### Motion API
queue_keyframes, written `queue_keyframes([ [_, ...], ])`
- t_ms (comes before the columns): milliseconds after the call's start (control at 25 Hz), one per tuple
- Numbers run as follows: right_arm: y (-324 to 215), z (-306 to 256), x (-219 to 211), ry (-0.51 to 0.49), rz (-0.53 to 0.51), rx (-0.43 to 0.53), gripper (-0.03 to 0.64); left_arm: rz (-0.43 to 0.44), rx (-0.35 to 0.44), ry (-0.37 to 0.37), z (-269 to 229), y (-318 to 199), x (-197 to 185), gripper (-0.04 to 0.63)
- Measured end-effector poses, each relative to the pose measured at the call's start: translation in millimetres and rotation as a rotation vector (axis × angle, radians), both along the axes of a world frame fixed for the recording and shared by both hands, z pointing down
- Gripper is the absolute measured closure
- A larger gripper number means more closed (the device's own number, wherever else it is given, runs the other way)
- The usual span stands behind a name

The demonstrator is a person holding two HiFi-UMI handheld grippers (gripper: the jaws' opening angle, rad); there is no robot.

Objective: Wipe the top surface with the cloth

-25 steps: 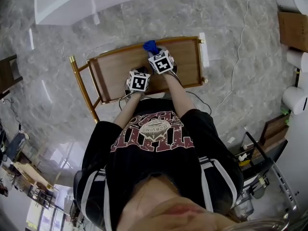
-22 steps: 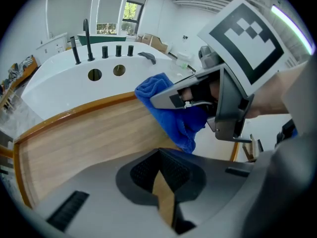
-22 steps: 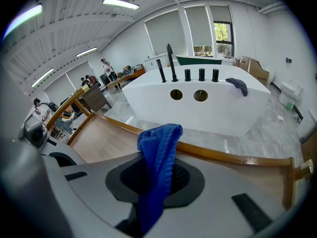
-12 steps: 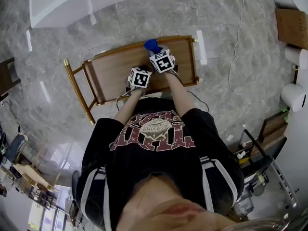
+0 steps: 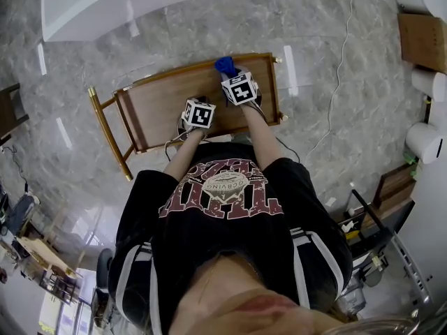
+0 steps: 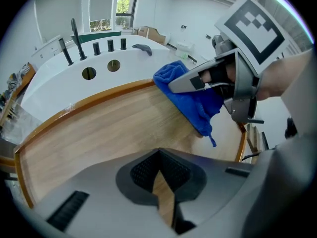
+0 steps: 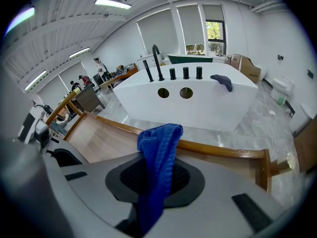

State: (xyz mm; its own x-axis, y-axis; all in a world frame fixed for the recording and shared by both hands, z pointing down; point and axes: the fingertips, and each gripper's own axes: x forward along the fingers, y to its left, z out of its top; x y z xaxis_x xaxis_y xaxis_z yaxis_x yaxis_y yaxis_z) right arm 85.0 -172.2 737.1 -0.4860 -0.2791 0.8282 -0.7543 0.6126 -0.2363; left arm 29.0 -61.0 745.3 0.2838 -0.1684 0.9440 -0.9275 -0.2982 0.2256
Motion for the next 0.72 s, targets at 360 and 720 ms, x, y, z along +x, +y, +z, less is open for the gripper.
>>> queue_keyframes([
  [360,-9,3,40,0.021,0.034,-0.005,0.552,0.012,0.012,-0.04,4,2,1,0.546],
  [720,-18,4,76,0.044,0.097,0.004,0.552,-0.017,-0.034,-0.029,4,0,-1,0.546],
])
